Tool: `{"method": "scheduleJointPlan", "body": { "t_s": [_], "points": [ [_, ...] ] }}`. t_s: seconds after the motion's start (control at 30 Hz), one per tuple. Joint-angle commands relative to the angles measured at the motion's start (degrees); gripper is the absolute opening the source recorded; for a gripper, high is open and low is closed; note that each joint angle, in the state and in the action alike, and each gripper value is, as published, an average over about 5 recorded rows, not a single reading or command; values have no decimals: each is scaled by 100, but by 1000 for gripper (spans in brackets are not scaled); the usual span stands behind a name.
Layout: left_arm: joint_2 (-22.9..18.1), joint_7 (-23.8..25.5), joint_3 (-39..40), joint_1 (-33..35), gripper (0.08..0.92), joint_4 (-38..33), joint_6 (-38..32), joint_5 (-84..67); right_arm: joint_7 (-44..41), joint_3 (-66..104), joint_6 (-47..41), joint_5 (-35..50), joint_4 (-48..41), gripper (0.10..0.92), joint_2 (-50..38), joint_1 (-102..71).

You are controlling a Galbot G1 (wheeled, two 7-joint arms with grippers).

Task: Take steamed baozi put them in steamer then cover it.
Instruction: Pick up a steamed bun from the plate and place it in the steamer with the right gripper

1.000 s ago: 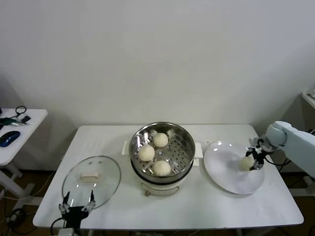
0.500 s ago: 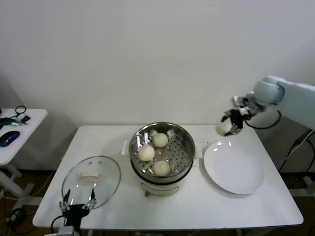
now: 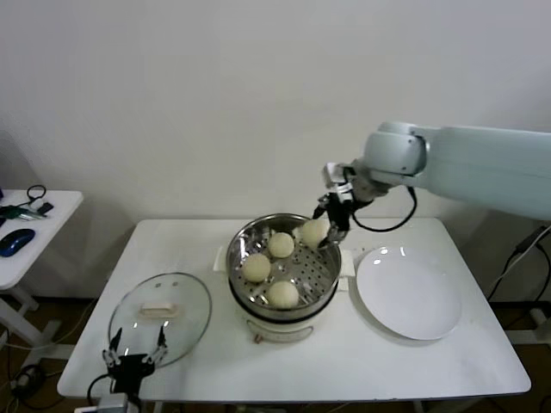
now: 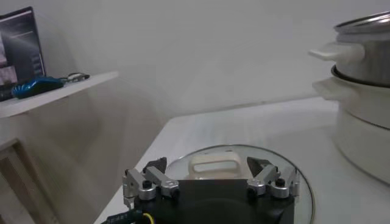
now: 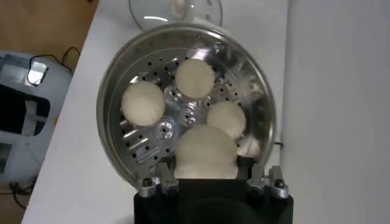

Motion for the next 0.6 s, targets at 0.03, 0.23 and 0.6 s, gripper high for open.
{"method": "scheduleJointPlan", "body": {
  "t_s": [0.03, 0.23, 0.6],
  "points": [
    [-9, 4, 11, 3, 823, 3, -5, 3, 357, 83, -427, -445, -125, 670, 490, -1031],
    [-6, 4, 6, 2, 823, 39, -14, -2, 368, 79, -407, -730, -395, 670, 483, -1217],
    [-6, 5, 24, 18, 823, 56, -17, -2, 381, 50, -400, -813, -494, 670, 511, -1259]
  ]
}}
